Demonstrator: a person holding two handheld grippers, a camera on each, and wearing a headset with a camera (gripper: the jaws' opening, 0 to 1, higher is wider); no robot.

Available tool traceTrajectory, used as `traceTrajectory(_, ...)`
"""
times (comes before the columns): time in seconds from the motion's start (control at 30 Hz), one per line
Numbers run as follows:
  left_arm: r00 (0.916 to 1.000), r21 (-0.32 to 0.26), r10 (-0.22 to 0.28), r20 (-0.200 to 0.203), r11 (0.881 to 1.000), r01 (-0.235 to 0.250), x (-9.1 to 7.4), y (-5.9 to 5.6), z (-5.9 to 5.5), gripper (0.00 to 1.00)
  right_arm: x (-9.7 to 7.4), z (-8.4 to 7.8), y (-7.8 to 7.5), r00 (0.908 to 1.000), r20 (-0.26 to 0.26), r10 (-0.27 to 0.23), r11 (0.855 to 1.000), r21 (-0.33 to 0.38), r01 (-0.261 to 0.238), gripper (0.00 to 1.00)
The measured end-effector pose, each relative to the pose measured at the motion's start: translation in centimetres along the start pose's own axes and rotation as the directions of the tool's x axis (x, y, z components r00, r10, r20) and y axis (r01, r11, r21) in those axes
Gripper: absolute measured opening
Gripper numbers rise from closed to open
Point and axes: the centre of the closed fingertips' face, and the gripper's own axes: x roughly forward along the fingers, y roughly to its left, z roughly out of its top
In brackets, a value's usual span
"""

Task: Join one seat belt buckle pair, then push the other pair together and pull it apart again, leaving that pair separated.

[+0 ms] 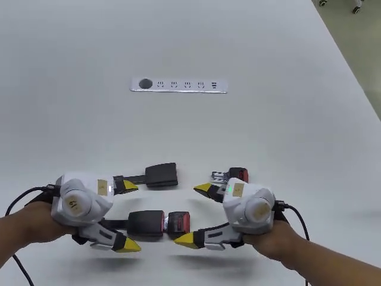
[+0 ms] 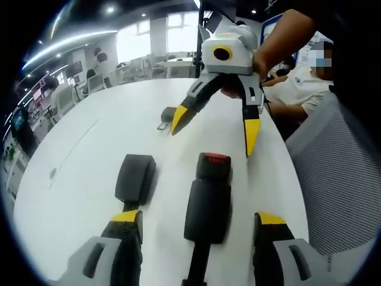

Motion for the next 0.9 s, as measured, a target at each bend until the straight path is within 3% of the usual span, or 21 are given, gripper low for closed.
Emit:
traceTrajectory(0.1, 1.0000, 0.009, 0.009, 0.000, 1.000, -0.009, -0.3, 0.6, 0.4, 0.78, -1.0, -0.1, -0.7, 0.9998, -0.008, -0.020, 1.000, 0.000, 0.020, 0.72)
traceTrajectory(0.23, 0.9999, 0.017, 0.010, -0.002, 1.000, -0.010, -0.7, 1.3, 0.9, 0.76, -2.0, -0.7, -2.7, 0.9985, -0.016, -0.052, 0.999, 0.001, 0.052, 0.72)
traceTrajectory(0.5, 0.9996, 0.029, 0.029, 0.003, 0.999, -0.029, -0.9, 4.2, 1.9, 0.75, -4.7, -1.3, -6.7, 0.9937, -0.041, -0.105, 0.994, -0.018, 0.104, 0.71)
traceTrajectory(0.7, 0.9996, 0.007, 0.020, 0.021, 1.000, -0.020, -0.3, 5.7, 2.9, 0.75, -5.9, -2.2, -9.3, 0.9906, -0.067, -0.119, 0.993, -0.013, 0.119, 0.74)
traceTrajectory(0.9, 0.9995, 0.021, 0.029, 0.012, 0.999, -0.029, 0.4, 7.4, 3.3, 0.73, -6.4, -3.0, -10.7, 0.9894, -0.088, -0.116, 0.993, 0.011, 0.117, 0.76)
